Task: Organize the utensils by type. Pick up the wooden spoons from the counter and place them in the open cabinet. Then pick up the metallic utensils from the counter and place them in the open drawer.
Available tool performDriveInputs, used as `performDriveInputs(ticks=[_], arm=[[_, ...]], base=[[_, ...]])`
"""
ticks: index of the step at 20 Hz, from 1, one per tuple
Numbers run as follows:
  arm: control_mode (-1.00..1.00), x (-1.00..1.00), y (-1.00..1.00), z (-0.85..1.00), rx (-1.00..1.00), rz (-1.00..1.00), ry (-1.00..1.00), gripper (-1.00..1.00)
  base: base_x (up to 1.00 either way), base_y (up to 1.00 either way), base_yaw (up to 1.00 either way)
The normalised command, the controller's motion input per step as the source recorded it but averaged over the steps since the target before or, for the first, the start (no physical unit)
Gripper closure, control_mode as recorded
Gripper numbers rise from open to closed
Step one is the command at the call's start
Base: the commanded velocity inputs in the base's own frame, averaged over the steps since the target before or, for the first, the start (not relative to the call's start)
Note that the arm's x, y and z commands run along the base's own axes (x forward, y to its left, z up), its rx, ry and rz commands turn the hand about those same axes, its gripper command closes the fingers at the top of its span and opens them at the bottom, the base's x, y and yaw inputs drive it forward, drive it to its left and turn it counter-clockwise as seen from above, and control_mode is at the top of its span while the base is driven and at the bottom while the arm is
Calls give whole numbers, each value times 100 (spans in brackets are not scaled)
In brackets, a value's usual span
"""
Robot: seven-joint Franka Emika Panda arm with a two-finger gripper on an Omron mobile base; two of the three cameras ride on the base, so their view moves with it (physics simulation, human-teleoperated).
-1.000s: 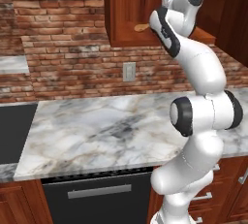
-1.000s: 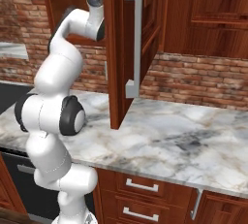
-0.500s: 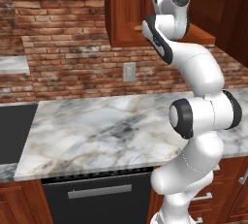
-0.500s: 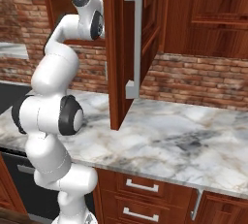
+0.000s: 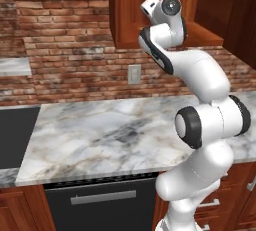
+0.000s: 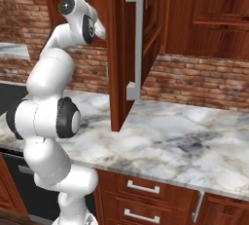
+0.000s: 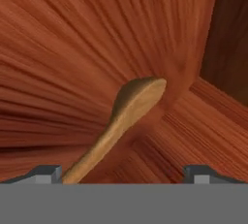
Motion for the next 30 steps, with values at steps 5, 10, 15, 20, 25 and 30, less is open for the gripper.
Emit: performDriveInputs(ticks=[5, 10, 15, 20, 25, 30], arm=[[-100, -3, -97, -77, -22, 18, 19, -100], [-100, -62, -100, -37, -2, 17, 4, -100], [-100, -100, -95, -2, 1, 10, 1, -100], [-100, -100, -33, 1, -1, 0, 3, -100], [-100, -100, 1, 0, -18, -3, 10, -100], [-100, -100, 5, -13, -32, -1, 22, -100]], base=[[0, 0, 0], [0, 0, 0], [0, 0, 0], [0, 0, 0], [0, 0, 0], [0, 0, 0]])
